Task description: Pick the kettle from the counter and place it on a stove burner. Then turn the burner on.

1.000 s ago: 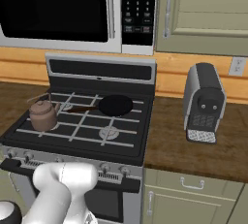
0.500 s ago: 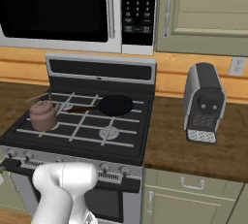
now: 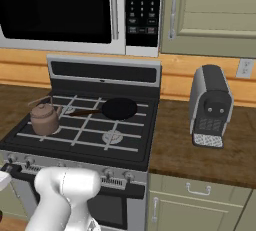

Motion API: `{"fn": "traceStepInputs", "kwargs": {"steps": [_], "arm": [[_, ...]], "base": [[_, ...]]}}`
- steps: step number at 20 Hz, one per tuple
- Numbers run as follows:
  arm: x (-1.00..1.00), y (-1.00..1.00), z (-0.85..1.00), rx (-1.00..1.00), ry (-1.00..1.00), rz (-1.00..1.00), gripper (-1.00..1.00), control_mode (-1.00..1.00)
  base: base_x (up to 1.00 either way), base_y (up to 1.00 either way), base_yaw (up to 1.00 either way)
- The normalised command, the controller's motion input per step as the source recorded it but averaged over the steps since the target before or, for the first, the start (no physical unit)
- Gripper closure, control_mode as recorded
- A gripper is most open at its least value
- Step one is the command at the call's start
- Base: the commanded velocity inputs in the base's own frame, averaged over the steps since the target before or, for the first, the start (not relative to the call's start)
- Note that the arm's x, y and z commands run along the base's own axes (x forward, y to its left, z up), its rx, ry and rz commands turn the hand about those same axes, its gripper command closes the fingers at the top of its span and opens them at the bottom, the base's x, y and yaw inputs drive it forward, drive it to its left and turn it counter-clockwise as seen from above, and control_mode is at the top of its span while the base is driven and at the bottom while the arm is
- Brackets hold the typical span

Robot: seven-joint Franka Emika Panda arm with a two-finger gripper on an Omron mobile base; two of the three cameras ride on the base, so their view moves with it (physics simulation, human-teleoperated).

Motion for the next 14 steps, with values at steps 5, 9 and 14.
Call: {"fn": "traceStepInputs", "kwargs": {"steps": [5,9,14], "arm": [[0.40,0.19,-0.22,0.07,0.00,0.00,-1.00,-1.00],[0.41,0.17,-0.28,0.07,0.00,0.01,-1.00,-1.00],[0.06,0.26,-0.18,0.01,0.00,0.05,-1.00,-1.00]], "base": [[0.00,0.00,0.00],[0.00,0.00,0.00],[0.00,0.00,0.00]]}}
